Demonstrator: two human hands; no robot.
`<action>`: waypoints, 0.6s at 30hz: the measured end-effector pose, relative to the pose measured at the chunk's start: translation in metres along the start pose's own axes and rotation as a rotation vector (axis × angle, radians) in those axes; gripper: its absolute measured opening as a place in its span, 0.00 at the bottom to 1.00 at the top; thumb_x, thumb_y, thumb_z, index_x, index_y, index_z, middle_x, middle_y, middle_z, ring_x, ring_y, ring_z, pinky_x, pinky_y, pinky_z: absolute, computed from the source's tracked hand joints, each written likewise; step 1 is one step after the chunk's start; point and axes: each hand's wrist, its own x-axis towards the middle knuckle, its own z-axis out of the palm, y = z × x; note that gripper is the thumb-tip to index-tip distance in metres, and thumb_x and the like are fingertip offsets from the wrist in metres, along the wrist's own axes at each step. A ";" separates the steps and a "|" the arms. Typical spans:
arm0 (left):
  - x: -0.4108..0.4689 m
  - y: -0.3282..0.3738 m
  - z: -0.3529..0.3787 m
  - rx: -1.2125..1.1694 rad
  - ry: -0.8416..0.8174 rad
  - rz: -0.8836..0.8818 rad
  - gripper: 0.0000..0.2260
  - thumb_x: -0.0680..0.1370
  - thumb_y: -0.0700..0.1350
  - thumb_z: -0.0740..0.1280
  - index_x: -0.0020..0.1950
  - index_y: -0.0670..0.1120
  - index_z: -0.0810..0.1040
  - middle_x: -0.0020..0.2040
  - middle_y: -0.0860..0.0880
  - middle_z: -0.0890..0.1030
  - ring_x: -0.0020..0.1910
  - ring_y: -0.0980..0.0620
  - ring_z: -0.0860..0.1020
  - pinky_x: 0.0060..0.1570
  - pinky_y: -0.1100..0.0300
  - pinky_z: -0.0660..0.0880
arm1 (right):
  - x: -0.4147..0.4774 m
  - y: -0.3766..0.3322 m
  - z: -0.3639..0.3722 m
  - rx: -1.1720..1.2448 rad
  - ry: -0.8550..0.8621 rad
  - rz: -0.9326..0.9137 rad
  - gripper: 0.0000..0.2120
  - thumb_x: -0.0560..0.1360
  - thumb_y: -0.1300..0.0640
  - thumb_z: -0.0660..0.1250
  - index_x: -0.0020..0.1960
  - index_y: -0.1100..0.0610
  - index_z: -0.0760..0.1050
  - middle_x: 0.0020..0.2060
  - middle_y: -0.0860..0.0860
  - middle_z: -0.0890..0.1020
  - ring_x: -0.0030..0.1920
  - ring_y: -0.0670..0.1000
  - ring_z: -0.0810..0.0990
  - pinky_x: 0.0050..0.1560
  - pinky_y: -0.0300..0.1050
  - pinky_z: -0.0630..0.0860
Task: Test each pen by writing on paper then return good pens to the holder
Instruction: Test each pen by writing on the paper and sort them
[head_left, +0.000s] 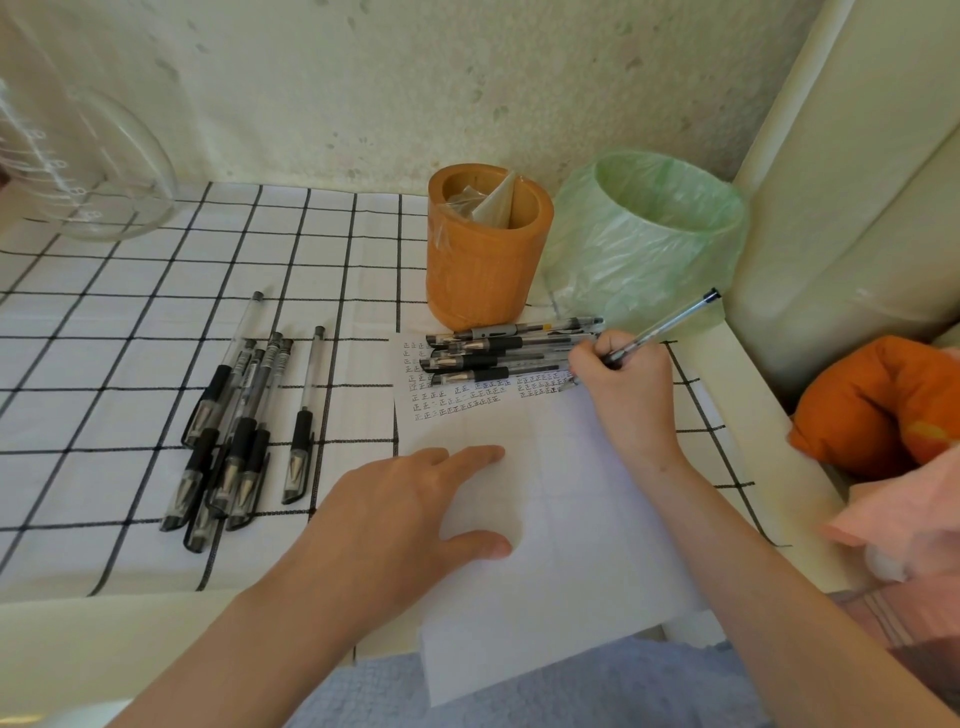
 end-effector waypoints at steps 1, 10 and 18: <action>0.000 0.000 0.000 0.000 0.001 0.001 0.30 0.71 0.68 0.58 0.71 0.66 0.53 0.36 0.61 0.63 0.39 0.58 0.67 0.38 0.65 0.62 | 0.000 0.000 0.000 0.000 0.001 0.002 0.20 0.72 0.69 0.64 0.26 0.59 0.59 0.22 0.50 0.60 0.29 0.48 0.60 0.35 0.40 0.63; 0.001 0.002 -0.001 0.010 -0.007 -0.003 0.30 0.71 0.67 0.58 0.71 0.65 0.53 0.36 0.61 0.63 0.38 0.58 0.66 0.34 0.65 0.60 | 0.000 -0.001 -0.001 -0.015 0.007 0.015 0.20 0.72 0.67 0.64 0.26 0.57 0.60 0.21 0.45 0.59 0.27 0.45 0.57 0.29 0.39 0.58; 0.000 0.001 0.000 0.007 0.001 0.001 0.30 0.71 0.67 0.58 0.71 0.66 0.52 0.36 0.61 0.63 0.39 0.58 0.66 0.37 0.65 0.61 | 0.000 -0.002 0.000 -0.008 0.008 0.009 0.19 0.72 0.68 0.64 0.27 0.61 0.61 0.22 0.50 0.60 0.29 0.48 0.58 0.31 0.40 0.61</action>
